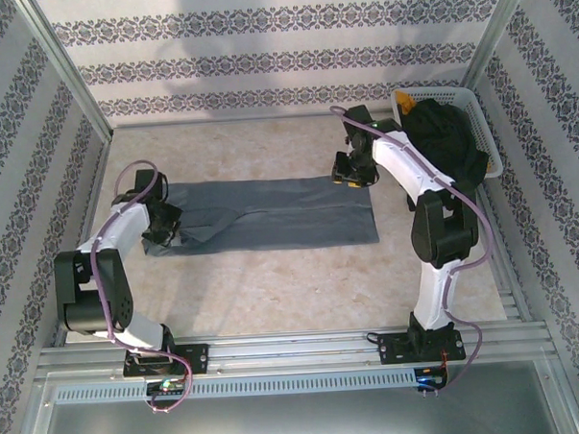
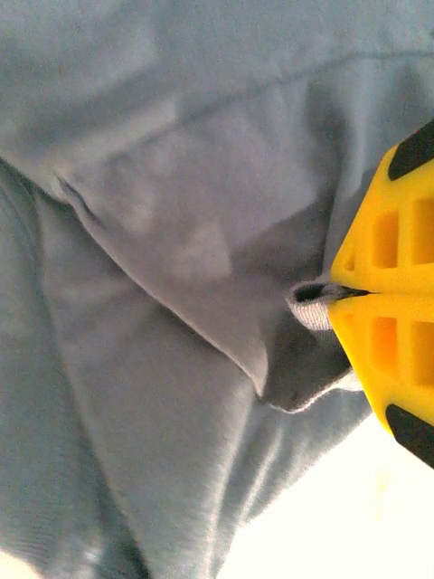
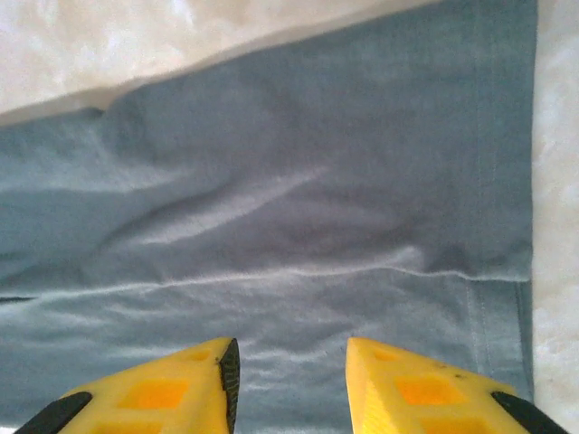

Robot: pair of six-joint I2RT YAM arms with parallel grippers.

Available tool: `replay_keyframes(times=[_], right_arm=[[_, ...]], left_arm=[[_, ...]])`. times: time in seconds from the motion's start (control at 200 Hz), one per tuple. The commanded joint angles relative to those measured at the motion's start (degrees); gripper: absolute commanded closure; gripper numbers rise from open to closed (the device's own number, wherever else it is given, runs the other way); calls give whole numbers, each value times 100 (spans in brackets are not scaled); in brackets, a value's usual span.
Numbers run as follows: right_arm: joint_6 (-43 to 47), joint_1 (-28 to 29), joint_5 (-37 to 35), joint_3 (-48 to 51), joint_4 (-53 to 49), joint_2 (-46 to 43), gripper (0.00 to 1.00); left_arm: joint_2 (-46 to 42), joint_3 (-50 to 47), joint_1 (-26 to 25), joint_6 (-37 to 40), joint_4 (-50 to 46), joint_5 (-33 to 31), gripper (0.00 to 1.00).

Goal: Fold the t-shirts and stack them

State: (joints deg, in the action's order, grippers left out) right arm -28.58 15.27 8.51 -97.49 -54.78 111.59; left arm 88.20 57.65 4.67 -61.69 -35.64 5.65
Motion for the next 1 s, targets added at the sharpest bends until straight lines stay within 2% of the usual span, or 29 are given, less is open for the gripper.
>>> replay_keyframes(times=[0.0,0.215,0.33,0.39,0.48,0.545,0.645,0.704,0.869,0.994], right_arm=[[-71,107,63,231,114,-263,63],[-130,237,133,602,261,-498,63],[-133,284,178,798,353,-634,63],[-117,323,208,895,414,-714,63],[-60,376,313,1056,546,-873,63],[-43,408,437,1213,689,-1040,63],[-29,481,574,1474,928,-1337,62],[-34,527,829,1711,1190,-1527,62],[-541,620,2367,2768,2981,-1988,58],[-992,783,2763,3052,3694,-1979,57]], left_arm=[[254,372,199,435,-312,-284,100],[1183,1072,427,1014,-188,-217,100],[1621,1465,447,1353,1,-219,95],[1865,1694,450,1474,-98,-247,87],[2092,1994,447,1518,-508,-395,57],[2006,1973,429,1481,-693,-591,47],[1310,1588,281,1383,-704,-1022,46],[760,1201,96,1297,-503,-1008,47],[-71,97,-546,704,180,-191,47],[-52,-501,-800,233,758,214,48]])
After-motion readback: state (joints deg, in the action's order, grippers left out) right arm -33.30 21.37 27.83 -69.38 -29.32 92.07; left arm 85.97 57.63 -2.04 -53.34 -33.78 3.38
